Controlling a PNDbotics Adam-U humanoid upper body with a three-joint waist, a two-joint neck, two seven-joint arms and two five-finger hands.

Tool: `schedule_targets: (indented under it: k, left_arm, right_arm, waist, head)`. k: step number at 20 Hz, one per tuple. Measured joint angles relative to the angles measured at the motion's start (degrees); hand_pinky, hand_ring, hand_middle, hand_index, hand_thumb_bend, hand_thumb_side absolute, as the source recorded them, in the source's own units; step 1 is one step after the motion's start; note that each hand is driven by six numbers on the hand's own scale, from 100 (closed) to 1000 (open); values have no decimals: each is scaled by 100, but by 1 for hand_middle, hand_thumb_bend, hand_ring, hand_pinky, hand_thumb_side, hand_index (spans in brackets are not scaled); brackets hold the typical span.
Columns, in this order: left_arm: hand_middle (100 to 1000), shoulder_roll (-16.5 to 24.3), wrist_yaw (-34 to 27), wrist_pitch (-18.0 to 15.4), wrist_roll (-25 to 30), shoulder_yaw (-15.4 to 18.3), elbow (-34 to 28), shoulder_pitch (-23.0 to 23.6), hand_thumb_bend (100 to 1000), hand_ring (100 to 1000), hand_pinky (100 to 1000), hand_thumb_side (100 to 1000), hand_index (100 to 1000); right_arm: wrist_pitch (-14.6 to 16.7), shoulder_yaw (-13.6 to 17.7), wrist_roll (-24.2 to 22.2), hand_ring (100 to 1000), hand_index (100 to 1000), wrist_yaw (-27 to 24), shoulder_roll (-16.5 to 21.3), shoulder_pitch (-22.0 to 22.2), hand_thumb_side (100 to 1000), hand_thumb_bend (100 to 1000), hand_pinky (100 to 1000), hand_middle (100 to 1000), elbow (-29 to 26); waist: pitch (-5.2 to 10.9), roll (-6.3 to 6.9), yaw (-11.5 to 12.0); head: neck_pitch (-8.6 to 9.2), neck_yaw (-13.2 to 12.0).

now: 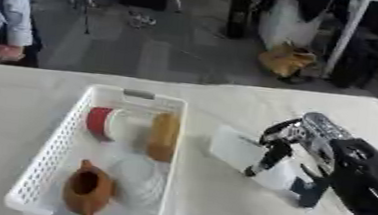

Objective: Pick up objects on the table and place them in the box.

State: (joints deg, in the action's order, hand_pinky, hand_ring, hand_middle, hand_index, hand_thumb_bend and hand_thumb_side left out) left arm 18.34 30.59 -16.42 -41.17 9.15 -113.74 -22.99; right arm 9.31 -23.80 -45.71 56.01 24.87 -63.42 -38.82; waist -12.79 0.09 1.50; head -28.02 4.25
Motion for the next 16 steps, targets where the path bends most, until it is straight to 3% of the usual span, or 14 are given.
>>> schedule_targets:
  k: [3,9,16]
  left_arm:
    - [868,0,-7,0,0,0,0,0,100,928,935,1000,900]
    - [864,0,-9,0,0,1,0,0,100,927,935,1000,887]
    - [865,0,-9,0,0,1,0,0,100,927,935,1000,888]
  right_arm:
    - [39,0,38,434,667,1,0,-11,735,350,109,554,2]
    - [51,-18,156,387,590,-5,0,-69,749,244,100,471,-12]
    - [-30,-76,283,367,552,-82,-1,-172,766,168,100,439,-148]
  waist:
    - [0,0,-4]
    - [0,-4,-30]
    - [2,-21,-31]
  head:
    - [0,0]
    - [0,-4]
    - [0,-5]
